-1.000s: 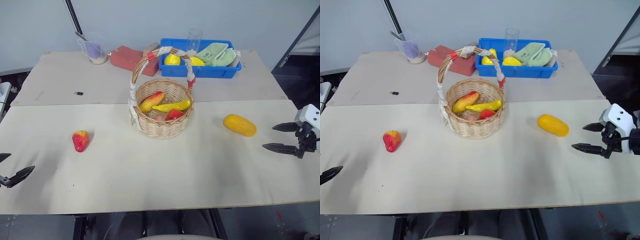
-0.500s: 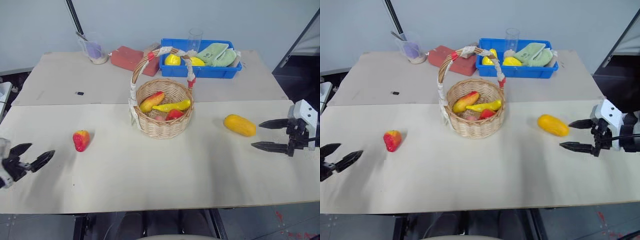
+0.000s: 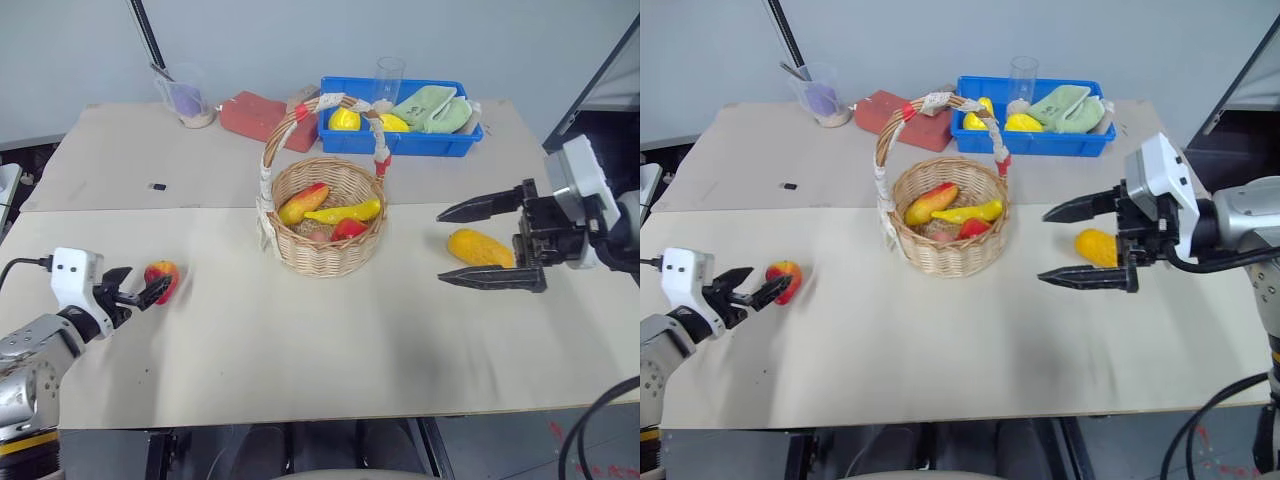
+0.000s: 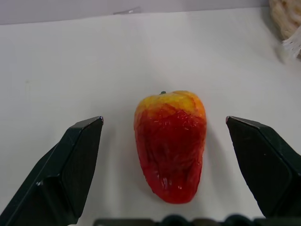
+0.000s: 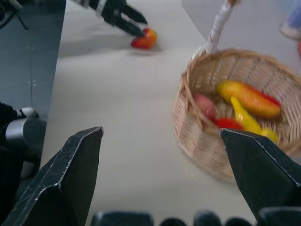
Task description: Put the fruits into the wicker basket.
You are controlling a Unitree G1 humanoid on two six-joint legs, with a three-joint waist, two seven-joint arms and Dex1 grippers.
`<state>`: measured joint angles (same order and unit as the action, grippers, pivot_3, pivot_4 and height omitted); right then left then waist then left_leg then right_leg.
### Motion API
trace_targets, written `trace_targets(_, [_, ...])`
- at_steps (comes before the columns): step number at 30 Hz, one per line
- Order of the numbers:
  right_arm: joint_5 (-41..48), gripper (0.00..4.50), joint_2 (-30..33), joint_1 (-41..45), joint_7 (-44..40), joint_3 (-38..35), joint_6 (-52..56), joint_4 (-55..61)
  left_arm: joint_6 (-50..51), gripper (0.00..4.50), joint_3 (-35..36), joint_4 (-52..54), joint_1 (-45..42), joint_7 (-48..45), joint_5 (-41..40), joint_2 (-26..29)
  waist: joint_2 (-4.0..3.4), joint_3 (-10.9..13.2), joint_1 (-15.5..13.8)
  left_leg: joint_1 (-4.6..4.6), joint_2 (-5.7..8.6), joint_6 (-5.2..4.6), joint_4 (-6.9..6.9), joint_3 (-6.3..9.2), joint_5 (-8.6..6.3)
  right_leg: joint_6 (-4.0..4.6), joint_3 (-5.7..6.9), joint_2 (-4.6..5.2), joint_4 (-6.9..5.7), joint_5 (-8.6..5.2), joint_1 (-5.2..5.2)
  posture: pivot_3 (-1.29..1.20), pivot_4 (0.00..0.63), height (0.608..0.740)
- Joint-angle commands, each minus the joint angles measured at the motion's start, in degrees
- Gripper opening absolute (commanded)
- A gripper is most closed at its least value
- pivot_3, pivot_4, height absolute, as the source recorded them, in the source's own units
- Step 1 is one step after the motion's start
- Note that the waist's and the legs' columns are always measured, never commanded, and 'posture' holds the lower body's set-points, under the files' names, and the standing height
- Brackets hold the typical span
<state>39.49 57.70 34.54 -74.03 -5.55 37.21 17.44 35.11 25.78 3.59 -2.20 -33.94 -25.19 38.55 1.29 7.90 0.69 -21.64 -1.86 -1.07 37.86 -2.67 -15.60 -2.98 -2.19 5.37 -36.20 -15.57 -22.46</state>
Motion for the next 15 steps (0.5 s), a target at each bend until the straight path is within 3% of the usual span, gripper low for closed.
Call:
trace_targets(1, [-0.33,4.4,-2.13,3.71,2.04,1.33,-0.58,0.62,-3.12,4.5,-2.23,-2.64,-2.32,2.11,2.72,-1.0,0.02,-0.01,-0.04,-0.05,0.0,0.01,0.0,0.01,0.01,0.0,0.01,-0.02,0.0,0.0,-0.03,0.0,0.15,0.74])
trace_targets(9, [-0.85,4.4,-4.51,3.6,3.31,1.9,-0.89,1.39,-5.63,4.5,-4.76,-5.67,-4.33,3.19,4.17,-3.73,0.07,-0.04,-0.62,-0.6,0.05,0.01,0.2,0.07,0.02,-0.12,0.06,0.04,-0.17,0.09,-0.54,0.0,0.15,0.74])
trace_targets(15, [-0.98,4.5,-5.08,2.05,4.35,1.35,-1.61,1.95,-7.14,1.86,-4.51,-7.31,-5.18,3.53,4.26,-4.68,0.07,-0.04,-0.72,-0.61,0.06,0.01,0.37,0.05,0.02,-0.12,0.05,0.02,-0.57,0.08,-0.64,0.0,0.15,0.74])
